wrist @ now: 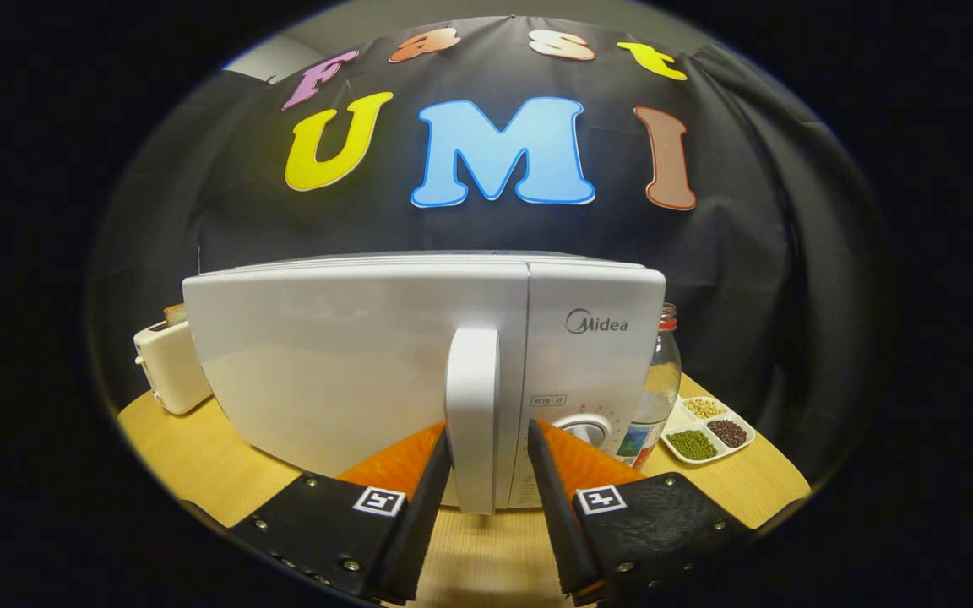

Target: Open the microwave, put the food inside, and close the microwave door.

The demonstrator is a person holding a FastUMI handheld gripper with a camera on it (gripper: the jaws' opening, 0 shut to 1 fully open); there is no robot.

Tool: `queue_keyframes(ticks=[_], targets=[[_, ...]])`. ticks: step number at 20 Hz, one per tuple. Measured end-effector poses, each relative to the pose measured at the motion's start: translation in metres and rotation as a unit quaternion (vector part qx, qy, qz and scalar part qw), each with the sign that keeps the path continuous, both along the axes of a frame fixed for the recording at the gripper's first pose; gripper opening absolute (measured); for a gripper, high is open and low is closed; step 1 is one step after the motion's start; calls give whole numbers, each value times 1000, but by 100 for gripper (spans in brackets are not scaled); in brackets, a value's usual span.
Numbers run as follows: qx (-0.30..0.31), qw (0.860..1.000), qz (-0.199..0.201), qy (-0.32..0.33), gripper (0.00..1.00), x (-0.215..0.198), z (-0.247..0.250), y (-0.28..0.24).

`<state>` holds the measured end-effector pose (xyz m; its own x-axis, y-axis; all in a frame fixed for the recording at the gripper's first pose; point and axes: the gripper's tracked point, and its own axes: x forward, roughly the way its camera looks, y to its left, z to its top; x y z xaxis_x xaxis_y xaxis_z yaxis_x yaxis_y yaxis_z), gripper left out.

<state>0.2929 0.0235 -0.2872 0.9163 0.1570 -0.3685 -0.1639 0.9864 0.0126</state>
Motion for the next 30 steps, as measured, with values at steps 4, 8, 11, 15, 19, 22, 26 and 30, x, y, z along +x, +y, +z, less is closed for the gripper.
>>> queue_keyframes(ticks=[4, 8, 11, 15, 19, 22, 26, 30], targets=[[-1, 1000, 4, 7, 30, -3, -1, 5], [23, 1000, 1, 17, 20, -5, -3, 9], [28, 999, 11, 24, 10, -4, -4, 9], [29, 999, -3, 36, 10, -6, -4, 9], [24, 999, -11, 38, 10, -7, -3, 9], [12, 999, 0, 38, 10, -16, -1, 10], [1, 1000, 16, 26, 11, -56, 4, 13], [6, 999, 21, 45, 10, -80, 6, 20]])
